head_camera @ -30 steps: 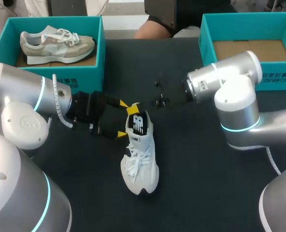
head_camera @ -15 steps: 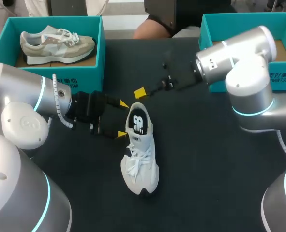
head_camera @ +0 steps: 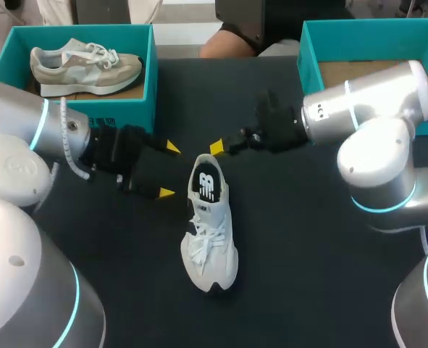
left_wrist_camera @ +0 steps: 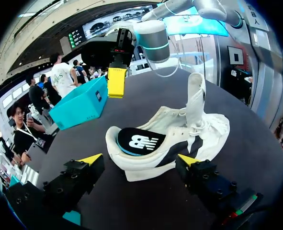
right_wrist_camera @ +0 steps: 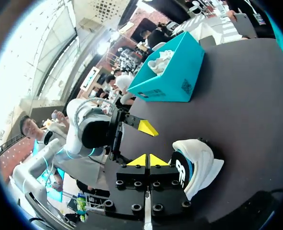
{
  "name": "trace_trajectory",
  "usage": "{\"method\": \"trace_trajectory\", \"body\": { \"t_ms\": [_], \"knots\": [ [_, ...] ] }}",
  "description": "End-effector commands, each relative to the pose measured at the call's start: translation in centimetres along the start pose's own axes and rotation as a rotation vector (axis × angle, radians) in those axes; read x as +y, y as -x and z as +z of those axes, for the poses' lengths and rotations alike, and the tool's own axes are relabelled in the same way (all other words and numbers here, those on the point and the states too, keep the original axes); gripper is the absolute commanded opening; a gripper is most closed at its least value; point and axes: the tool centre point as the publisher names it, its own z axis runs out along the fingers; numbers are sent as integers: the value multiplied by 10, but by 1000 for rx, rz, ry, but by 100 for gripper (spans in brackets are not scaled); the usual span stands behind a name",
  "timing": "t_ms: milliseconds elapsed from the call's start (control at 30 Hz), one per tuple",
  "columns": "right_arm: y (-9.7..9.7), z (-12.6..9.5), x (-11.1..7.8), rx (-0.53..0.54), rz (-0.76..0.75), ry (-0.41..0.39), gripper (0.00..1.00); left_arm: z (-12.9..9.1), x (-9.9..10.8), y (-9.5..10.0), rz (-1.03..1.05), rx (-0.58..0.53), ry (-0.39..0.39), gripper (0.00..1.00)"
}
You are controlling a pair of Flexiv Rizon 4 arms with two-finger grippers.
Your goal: Take the shoe out of the shoebox, open the shoe tongue, remove and reinsert the insole, then place the shoe into the shoebox
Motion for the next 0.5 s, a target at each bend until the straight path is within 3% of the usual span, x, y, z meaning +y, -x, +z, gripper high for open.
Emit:
{"method": "trace_trajectory", "body": {
  "t_ms": [33, 333, 500],
  "knots": [
    [-6, 10, -12, -242, 82, 38, 0, -38, -8, 4, -3, 60, 43, 100],
    [-6, 10, -12, -242, 82, 38, 0, -76, -13, 19, 0, 113, 66, 100],
    [-6, 10, -12, -242, 82, 38, 0, -77, -13, 23, 12, 67, 97, 100]
  ]
}}
